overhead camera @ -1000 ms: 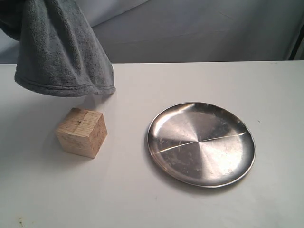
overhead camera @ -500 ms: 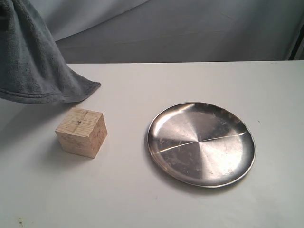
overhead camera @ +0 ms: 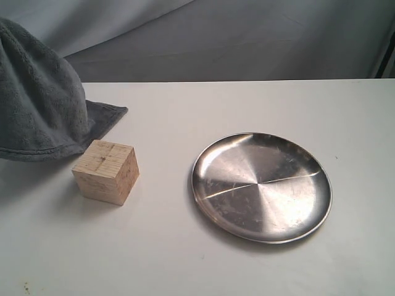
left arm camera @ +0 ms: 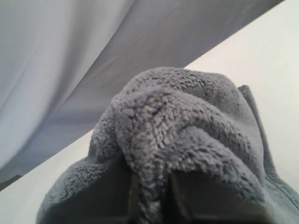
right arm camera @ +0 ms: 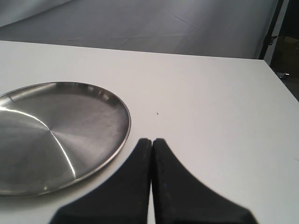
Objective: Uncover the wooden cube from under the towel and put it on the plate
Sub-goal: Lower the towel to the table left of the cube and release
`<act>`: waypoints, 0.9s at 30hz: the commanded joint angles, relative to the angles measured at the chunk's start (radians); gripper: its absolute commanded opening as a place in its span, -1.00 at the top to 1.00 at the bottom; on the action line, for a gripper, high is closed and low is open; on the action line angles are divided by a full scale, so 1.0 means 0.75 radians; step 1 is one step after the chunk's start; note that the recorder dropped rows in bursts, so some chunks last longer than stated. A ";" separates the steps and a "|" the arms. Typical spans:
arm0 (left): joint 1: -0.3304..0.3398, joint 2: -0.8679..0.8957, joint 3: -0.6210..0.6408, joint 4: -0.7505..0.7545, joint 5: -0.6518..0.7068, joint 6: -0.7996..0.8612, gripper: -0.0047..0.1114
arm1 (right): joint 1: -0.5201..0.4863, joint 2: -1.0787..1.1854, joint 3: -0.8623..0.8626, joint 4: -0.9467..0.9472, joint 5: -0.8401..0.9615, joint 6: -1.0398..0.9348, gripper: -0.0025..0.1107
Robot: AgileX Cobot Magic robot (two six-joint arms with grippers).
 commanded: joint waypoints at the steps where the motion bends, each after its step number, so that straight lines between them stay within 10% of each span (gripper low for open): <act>1: 0.000 0.028 0.010 0.208 0.007 -0.230 0.92 | 0.005 -0.009 0.005 -0.003 -0.014 0.000 0.96; 27: -0.003 0.267 0.035 0.279 0.098 -0.314 0.92 | 0.005 -0.009 0.005 -0.003 -0.014 0.000 0.96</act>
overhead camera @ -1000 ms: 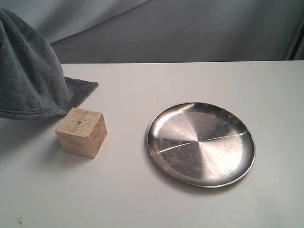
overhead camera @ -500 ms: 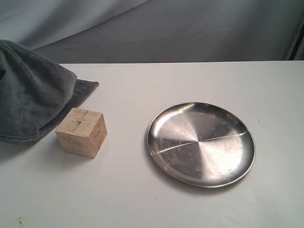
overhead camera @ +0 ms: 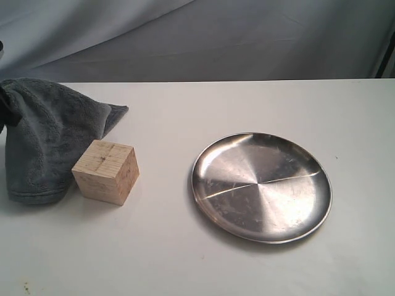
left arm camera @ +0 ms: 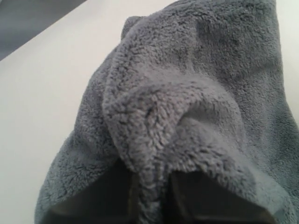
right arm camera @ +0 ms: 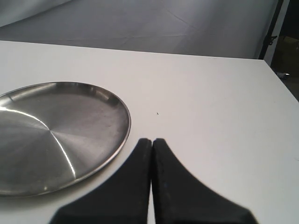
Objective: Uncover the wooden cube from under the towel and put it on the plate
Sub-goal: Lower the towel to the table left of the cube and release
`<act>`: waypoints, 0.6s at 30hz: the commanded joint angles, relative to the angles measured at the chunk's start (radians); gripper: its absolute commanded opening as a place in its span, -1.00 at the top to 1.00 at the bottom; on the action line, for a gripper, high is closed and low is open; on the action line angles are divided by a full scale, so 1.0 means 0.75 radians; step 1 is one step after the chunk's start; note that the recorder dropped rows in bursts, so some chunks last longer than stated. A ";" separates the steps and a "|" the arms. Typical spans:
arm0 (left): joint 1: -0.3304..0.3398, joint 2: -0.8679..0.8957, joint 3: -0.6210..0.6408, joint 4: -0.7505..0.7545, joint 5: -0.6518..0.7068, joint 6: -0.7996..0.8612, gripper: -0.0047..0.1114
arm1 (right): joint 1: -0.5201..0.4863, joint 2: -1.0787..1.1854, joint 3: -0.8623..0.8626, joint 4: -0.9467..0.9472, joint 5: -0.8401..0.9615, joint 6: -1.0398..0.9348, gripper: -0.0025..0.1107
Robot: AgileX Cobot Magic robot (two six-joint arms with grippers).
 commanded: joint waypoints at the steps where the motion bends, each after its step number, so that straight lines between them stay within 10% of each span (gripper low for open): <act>1: -0.003 0.000 0.006 -0.010 0.026 -0.016 0.92 | 0.005 -0.009 0.005 -0.003 -0.014 0.000 0.96; 12: -0.003 0.073 0.006 -0.107 0.198 0.061 0.87 | 0.005 -0.009 0.005 -0.003 -0.014 0.000 0.96; 18: -0.003 0.160 0.006 -0.224 0.262 0.194 0.32 | 0.005 -0.009 0.005 -0.003 -0.014 0.000 0.96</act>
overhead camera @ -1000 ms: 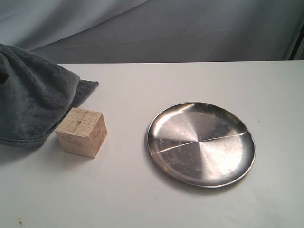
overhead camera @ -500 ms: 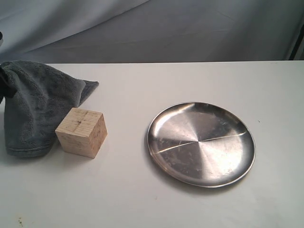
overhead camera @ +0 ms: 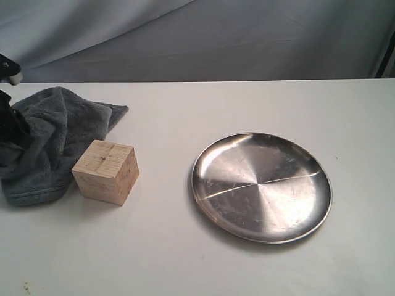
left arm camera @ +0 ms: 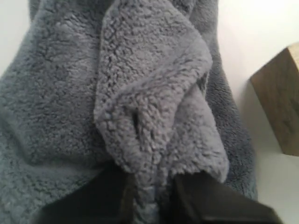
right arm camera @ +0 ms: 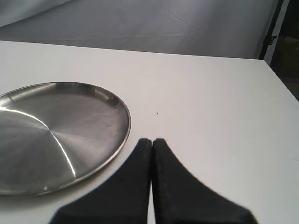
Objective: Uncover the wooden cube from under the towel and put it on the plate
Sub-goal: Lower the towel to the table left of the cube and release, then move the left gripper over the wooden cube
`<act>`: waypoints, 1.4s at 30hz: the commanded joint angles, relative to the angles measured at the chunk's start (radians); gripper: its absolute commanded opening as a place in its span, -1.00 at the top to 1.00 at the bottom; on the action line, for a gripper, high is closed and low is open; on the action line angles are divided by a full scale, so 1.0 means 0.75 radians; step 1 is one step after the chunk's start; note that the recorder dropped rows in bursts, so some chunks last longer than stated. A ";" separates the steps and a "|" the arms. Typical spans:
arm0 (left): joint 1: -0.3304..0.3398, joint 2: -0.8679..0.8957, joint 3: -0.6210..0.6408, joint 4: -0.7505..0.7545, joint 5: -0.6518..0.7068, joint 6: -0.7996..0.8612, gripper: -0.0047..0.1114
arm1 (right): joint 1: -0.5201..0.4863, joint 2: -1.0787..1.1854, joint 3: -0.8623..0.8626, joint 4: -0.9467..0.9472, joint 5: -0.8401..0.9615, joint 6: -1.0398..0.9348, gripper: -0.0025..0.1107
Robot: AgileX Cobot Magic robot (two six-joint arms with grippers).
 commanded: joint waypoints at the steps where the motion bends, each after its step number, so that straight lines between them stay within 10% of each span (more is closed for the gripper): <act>1: -0.003 0.051 0.006 -0.113 0.028 0.074 0.14 | 0.005 -0.009 0.005 -0.003 -0.014 0.000 0.96; 5: -0.003 0.050 -0.006 -0.212 -0.039 0.065 -0.55 | 0.005 -0.009 0.005 -0.003 -0.014 0.000 0.96; 8: -0.003 0.034 -0.046 -0.242 -0.018 0.031 -0.60 | 0.005 -0.009 0.005 -0.003 -0.014 0.000 0.96; 19: -0.003 -0.148 -0.113 -0.248 -0.045 0.026 -0.21 | 0.005 -0.009 0.005 -0.003 -0.014 0.000 0.96; 29: -0.003 -0.023 -0.108 -0.371 -0.218 0.000 0.93 | 0.005 -0.009 0.005 -0.003 -0.014 0.000 0.96; 42: -0.069 0.392 -0.111 -0.715 -0.271 0.375 0.91 | 0.005 -0.009 0.005 -0.003 -0.014 0.000 0.96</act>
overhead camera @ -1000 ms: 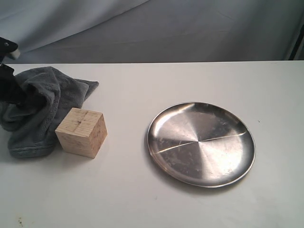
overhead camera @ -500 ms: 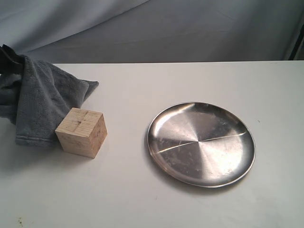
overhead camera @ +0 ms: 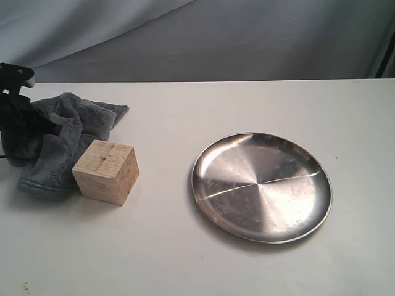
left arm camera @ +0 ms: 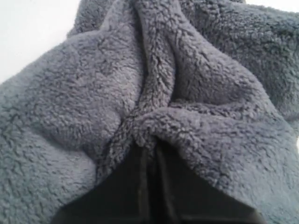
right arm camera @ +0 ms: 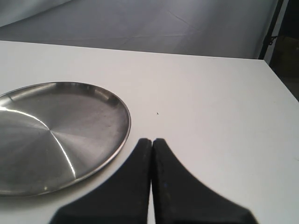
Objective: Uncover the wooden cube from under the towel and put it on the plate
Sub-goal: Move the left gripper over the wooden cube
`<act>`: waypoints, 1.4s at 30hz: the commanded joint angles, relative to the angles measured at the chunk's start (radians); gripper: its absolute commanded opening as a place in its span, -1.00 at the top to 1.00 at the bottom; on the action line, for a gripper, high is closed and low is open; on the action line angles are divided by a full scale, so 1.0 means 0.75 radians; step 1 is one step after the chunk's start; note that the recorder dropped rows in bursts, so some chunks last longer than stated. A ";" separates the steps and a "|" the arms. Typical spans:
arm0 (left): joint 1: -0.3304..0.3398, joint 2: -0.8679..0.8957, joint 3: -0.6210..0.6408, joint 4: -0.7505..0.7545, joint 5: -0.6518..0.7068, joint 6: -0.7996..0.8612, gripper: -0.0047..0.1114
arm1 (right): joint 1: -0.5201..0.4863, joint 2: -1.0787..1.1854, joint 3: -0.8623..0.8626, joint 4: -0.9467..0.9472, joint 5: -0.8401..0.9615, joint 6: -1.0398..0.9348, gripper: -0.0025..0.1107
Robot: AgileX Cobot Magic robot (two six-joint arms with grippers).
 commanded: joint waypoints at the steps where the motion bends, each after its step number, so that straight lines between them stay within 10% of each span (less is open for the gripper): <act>1: -0.094 0.076 -0.004 -0.197 0.071 0.217 0.91 | 0.005 -0.009 0.005 -0.003 -0.014 0.000 0.96; 9: -0.278 0.108 -0.015 -0.246 0.074 0.355 0.91 | 0.005 -0.009 0.005 -0.003 -0.014 0.000 0.96; 17: -0.263 0.105 -0.019 -0.263 0.012 0.335 0.80 | 0.005 -0.009 0.005 -0.003 -0.014 0.000 0.96; 26: -0.243 0.008 -0.019 -0.263 0.035 0.240 -0.52 | 0.005 -0.009 0.005 -0.003 -0.014 0.000 0.96; 42: -0.243 -0.240 -0.019 0.290 0.140 -0.123 -0.46 | 0.005 -0.009 0.005 -0.003 -0.014 0.000 0.96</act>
